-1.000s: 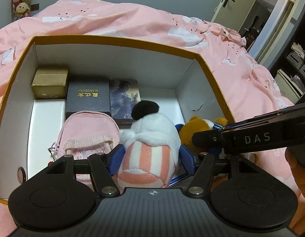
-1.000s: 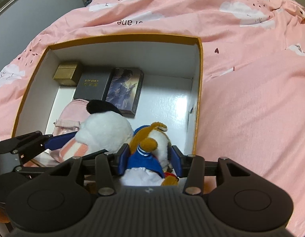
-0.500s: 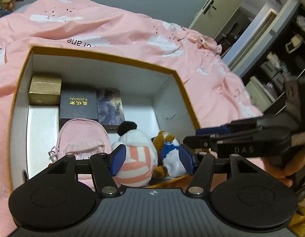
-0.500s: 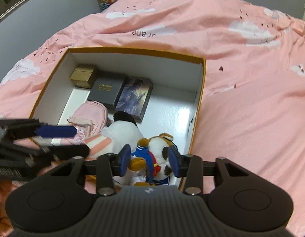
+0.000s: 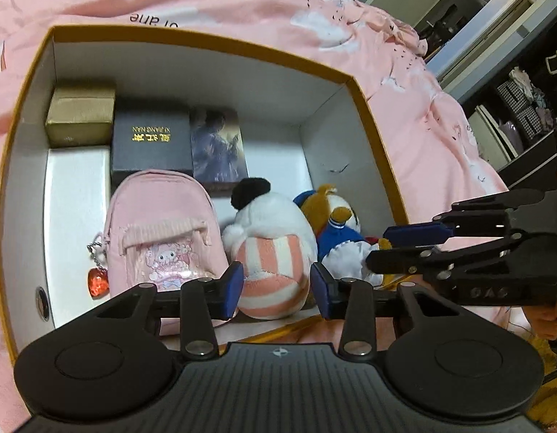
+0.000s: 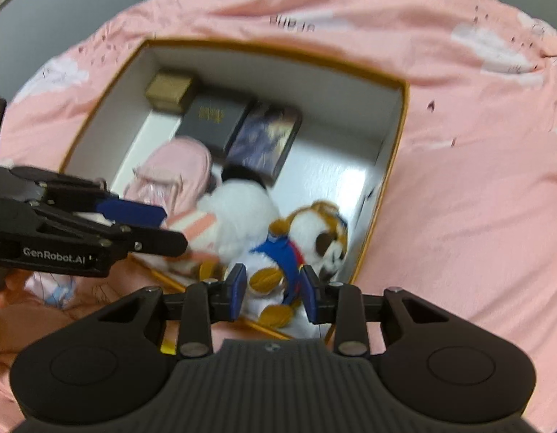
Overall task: Organize objects
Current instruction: 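Lower both plush toys into the box beside the backpack and open grippers, then move both grippers back out of the box toward the items on the bedspread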
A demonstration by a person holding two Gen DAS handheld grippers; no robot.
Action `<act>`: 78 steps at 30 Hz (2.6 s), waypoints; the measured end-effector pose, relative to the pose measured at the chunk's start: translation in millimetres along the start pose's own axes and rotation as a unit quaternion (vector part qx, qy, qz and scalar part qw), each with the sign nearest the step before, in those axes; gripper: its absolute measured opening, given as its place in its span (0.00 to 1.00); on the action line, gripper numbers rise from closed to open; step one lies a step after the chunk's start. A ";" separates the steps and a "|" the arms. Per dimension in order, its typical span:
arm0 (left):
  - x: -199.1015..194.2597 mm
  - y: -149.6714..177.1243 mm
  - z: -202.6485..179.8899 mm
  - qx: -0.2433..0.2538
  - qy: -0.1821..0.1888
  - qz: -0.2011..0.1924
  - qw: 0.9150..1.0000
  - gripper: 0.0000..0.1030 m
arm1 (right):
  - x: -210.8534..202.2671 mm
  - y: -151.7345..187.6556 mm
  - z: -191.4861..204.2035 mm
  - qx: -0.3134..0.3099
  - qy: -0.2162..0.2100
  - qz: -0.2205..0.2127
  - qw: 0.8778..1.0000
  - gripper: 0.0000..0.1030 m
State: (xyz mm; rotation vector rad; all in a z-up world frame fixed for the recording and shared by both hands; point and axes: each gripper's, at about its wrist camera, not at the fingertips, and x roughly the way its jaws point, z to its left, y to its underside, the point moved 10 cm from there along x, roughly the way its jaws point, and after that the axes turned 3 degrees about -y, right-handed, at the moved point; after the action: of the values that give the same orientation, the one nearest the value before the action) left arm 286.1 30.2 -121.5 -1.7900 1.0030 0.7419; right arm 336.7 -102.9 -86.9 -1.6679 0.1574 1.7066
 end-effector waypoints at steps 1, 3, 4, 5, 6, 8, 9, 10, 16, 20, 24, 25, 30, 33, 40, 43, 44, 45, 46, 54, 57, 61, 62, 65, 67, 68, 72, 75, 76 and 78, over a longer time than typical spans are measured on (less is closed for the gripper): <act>1.5 0.4 -0.8 0.001 -0.001 0.001 1.000 0.43 | 3.7 1.7 0.1 -0.006 0.003 0.005 1.000 0.34; 4.8 1.5 -1.2 0.001 -0.006 0.004 1.000 0.42 | 11.3 3.7 1.2 -0.014 0.002 0.014 1.000 0.34; 6.6 1.7 -1.0 0.001 -0.010 0.008 1.000 0.42 | 14.1 4.1 1.9 -0.014 0.000 0.018 1.000 0.33; 9.1 2.0 -1.4 0.004 -0.017 0.011 1.000 0.42 | 17.2 4.2 2.8 -0.015 -0.002 0.022 1.000 0.33; 10.3 2.8 -2.3 0.006 -0.021 0.014 1.000 0.42 | 20.6 3.9 3.9 -0.014 -0.006 0.026 1.000 0.33; 13.4 3.2 -3.9 0.011 -0.030 0.021 0.999 0.42 | 25.6 2.8 5.2 -0.013 -0.013 0.034 0.999 0.33; 14.8 3.3 -4.7 0.015 -0.035 0.025 0.999 0.42 | 27.4 2.3 5.6 -0.012 -0.016 0.036 0.999 0.33; 16.5 3.9 -5.3 0.019 -0.039 0.030 0.999 0.42 | 29.7 1.6 5.7 -0.011 -0.018 0.039 0.999 0.33; 27.8 11.3 -3.5 0.016 -0.039 0.045 0.998 0.42 | 36.6 0.3 3.2 -0.029 -0.011 0.048 0.998 0.33; 30.0 12.6 1.0 -0.004 -0.031 0.049 0.998 0.40 | 34.0 -0.2 0.9 -0.029 -0.014 0.043 0.999 0.32; 45.1 16.6 4.7 -0.054 -0.032 0.059 0.996 0.40 | 39.9 -0.3 4.8 -0.047 -0.005 0.044 0.998 0.31; 45.6 16.3 3.3 -0.052 -0.034 0.054 0.997 0.40 | 40.8 -0.6 5.3 -0.049 -0.004 0.044 0.998 0.31; 34.4 12.8 1.7 -0.041 -0.039 0.019 0.998 0.40 | 35.9 -0.1 3.3 -0.037 -0.011 0.035 0.999 0.32; 23.6 10.0 -2.2 -0.032 -0.037 -0.011 0.999 0.40 | 28.4 2.1 3.5 -0.031 -0.015 0.020 0.999 0.32; -7.6 10.6 -23.8 0.028 -0.051 -0.096 0.994 0.40 | -1.8 7.7 17.2 -0.034 0.006 -0.058 0.998 0.32; -25.4 15.2 -31.1 0.050 -0.063 -0.128 0.989 0.41 | -21.1 10.1 25.2 -0.031 0.018 -0.109 0.993 0.33; -30.9 16.8 -32.1 0.054 -0.068 -0.137 0.987 0.41 | -28.8 10.9 27.3 -0.026 0.021 -0.131 0.991 0.33; -37.3 19.1 -33.1 0.058 -0.072 -0.149 0.985 0.43 | -34.0 12.0 28.6 -0.023 0.024 -0.147 0.989 0.33; -42.9 21.1 -33.6 0.061 -0.075 -0.157 0.983 0.45 | -39.9 14.1 30.1 -0.018 0.027 -0.163 0.986 0.34; -68.2 52.5 -36.0 0.085 -0.076 -0.153 0.982 0.49 | -52.0 46.8 49.5 0.002 0.044 -0.217 0.975 0.42; -66.1 71.3 -24.5 0.076 -0.088 -0.129 0.985 0.50 | -37.1 66.4 53.5 0.023 0.036 -0.194 0.980 0.42; -60.3 94.7 -8.6 0.064 -0.107 -0.095 0.988 0.50 | -15.7 93.9 58.5 0.033 0.039 -0.151 0.987 0.43; -58.4 100.6 -5.0 0.059 -0.109 -0.083 0.989 0.50 | -10.1 102.2 59.9 0.038 0.041 -0.136 0.989 0.43; -54.3 117.6 1.5 0.049 -0.111 -0.055 0.991 0.50 | 3.3 124.5 68.3 0.042 0.031 -0.097 0.994 0.43; -51.1 128.6 2.5 0.045 -0.105 -0.040 0.993 0.50 | 10.4 136.5 76.0 0.040 0.020 -0.075 0.996 0.43; -48.7 134.3 2.6 0.044 -0.104 -0.031 0.993 0.50 | 13.0 143.5 80.1 0.041 0.013 -0.065 0.997 0.46; -38.5 148.8 4.4 0.038 -0.104 0.000 0.994 0.49 | 25.4 158.4 88.9 0.038 0.001 -0.027 0.999 0.57; -35.6 154.2 4.3 0.035 -0.099 0.009 0.994 0.50 | 33.3 163.7 91.6 0.035 -0.004 -0.008 0.999 0.57; -34.9 155.6 4.4 0.036 -0.098 0.010 0.994 0.50 | 36.6 165.0 92.7 0.036 -0.003 -0.002 0.999 0.57; -32.9 156.5 4.4 0.037 -0.099 0.013 0.994 0.50 | 42.0 169.2 92.1 0.042 -0.008 0.011 0.999 0.57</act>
State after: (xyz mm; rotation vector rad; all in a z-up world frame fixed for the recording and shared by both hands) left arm 133.4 6.9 -163.1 -1.6080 0.9116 0.8684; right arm 170.4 -157.0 -177.9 -1.5967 0.2384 1.7062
